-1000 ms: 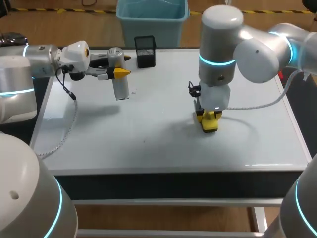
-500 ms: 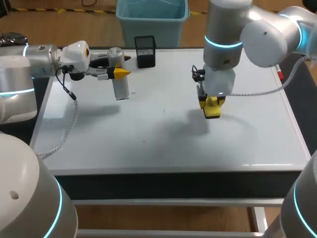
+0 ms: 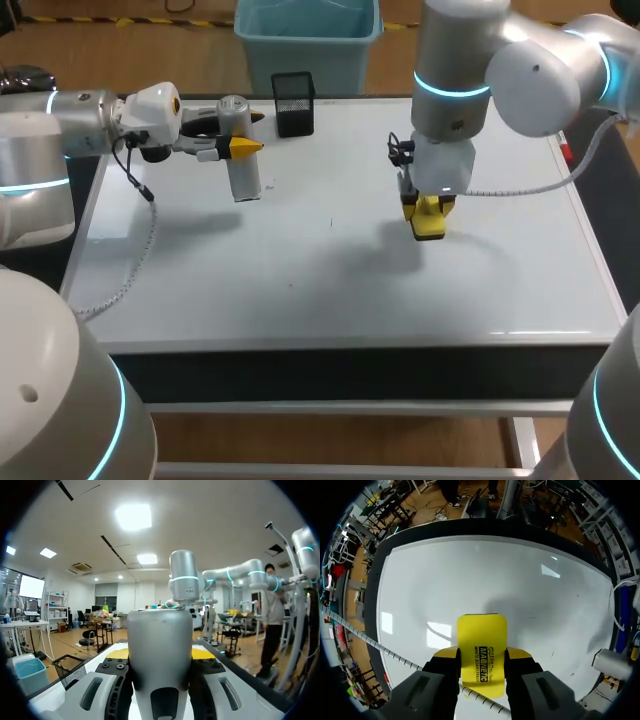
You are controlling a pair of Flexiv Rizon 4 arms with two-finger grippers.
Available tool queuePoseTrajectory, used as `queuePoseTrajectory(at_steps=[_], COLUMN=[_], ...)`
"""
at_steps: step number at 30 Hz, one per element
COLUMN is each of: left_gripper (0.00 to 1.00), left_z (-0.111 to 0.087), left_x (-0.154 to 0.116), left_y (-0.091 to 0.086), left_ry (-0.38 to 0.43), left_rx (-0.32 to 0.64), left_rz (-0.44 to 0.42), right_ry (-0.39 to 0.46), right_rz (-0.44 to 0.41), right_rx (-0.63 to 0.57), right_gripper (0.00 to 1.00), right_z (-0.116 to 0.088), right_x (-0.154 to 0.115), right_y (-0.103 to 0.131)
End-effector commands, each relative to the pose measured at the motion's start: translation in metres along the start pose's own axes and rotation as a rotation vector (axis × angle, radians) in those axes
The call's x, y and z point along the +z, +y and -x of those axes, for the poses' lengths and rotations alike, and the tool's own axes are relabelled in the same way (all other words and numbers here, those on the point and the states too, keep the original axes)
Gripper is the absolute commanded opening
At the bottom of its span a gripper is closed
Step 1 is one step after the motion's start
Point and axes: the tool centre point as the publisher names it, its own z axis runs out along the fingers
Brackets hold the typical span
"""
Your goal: Pick up the inspection probe, press it on each red-marked spot on the whiteboard one by one, put down the probe, pick up the eraser, and wipe off all the red marks.
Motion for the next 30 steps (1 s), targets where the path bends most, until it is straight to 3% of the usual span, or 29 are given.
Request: queuePoseTrajectory(at_steps=[1,19,30], left_gripper=[0.00,0.00,0.00], left_z=[0.000,0.000,0.000], left_x=[0.001,0.001,0.001], left_y=[-0.001,-0.001,-0.001], left_ry=[-0.001,-0.001,-0.001], left_rx=[0.000,0.000,0.000], left_rz=[0.002,0.002,0.002], right_ry=[0.008,0.022,-0.008], right_rz=[-0.001,0.015,0.020], right_rx=[-0.012,-0.055,-0.033], right_gripper=[0.00,0.00,0.00], right_z=[0.014,0.045,0.043], right_x=[0.003,0.018,0.018], right_y=[-0.023,-0.126,-0.169])
